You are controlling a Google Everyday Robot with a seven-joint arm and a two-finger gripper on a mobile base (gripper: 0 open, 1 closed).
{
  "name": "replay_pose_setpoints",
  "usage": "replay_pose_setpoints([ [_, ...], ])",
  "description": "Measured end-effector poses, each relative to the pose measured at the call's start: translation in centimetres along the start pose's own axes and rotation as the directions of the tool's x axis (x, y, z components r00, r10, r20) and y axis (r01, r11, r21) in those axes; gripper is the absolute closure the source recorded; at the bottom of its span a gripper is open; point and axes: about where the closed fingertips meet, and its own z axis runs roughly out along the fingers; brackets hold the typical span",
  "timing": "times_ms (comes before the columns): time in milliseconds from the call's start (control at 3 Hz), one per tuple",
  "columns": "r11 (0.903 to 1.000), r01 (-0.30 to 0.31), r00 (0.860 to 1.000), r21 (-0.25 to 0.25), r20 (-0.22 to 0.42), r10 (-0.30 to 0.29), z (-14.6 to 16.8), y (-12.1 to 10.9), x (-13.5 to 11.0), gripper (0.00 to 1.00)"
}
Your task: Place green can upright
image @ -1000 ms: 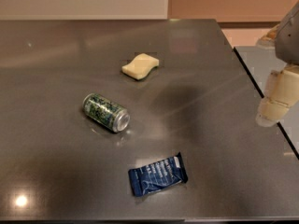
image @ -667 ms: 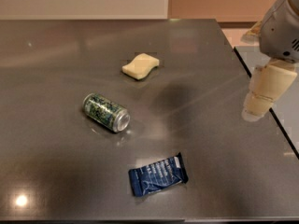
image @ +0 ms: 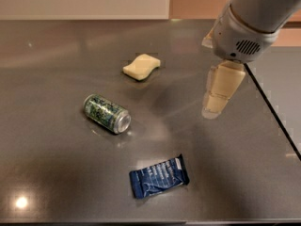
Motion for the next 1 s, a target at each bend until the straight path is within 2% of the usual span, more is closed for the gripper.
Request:
replay_pose_setpoints([
  [333, 0.9992, -0.006, 1.0, -0.039, 0.006, 0.007, 2.2, 0.2, -2.7, 0.0],
  [667, 0.9968, -0.048, 0.999, -0.063, 0.001, 0.048, 3.9, 0.8, -5.9, 0.0],
  [1000, 0.9904, -0.124, 0.992, -0.062, -0.027, 0.122, 5.3, 1.1, -8.5, 0.0],
])
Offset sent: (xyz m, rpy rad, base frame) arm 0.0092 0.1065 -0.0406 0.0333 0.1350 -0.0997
